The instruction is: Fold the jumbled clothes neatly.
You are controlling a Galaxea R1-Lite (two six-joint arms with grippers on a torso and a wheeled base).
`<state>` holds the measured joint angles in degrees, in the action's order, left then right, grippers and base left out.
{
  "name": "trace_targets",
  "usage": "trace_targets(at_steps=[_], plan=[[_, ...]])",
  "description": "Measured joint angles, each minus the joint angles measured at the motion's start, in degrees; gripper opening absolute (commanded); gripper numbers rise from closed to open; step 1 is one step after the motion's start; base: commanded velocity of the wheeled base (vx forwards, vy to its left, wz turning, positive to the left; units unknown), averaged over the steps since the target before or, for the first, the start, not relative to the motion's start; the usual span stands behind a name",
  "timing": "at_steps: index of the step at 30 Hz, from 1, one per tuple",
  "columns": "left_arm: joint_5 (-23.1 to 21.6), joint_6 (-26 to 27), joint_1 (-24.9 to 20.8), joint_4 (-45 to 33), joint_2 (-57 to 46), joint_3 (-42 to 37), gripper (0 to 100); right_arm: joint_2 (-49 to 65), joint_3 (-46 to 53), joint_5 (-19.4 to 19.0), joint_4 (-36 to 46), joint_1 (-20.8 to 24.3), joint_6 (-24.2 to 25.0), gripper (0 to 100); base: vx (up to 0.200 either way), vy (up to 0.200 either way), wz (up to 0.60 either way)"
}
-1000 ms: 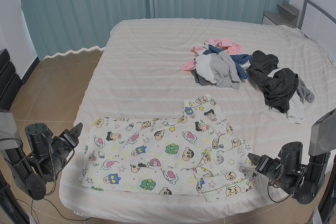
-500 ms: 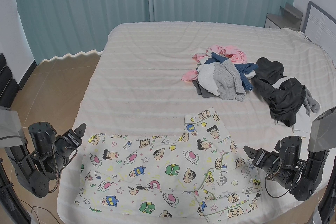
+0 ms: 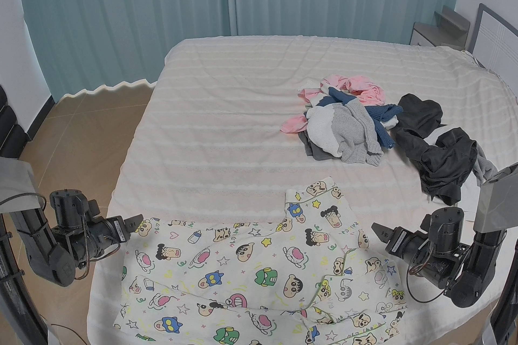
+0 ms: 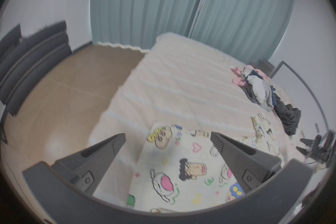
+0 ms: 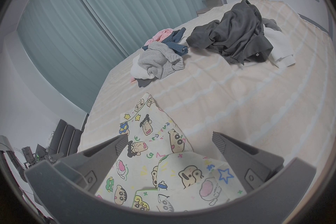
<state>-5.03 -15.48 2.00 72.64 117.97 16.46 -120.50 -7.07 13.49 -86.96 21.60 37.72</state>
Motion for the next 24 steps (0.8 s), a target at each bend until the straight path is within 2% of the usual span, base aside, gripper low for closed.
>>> trace_targets(at_steps=[5, 8, 24], plan=[[-10.09, -5.56, 1.85, -12.41, 0.78, 6.96, 100, -0.35, -0.98, -0.99, 0.73, 0.06, -0.04, 100, 0.000, 0.000, 0.00], [-13.48, -8.05, 2.63, -15.06, 1.51, 10.83, 100, -0.61, -2.00, -1.54, 2.08, 0.00, -0.06, 100, 0.000, 0.000, 0.00], [-14.69, -7.42, 4.19, -14.15, 13.68, 20.64, 100, -1.19, -6.01, -1.97, 5.56, 0.17, -1.24, 100, 0.000, 0.000, 0.00]])
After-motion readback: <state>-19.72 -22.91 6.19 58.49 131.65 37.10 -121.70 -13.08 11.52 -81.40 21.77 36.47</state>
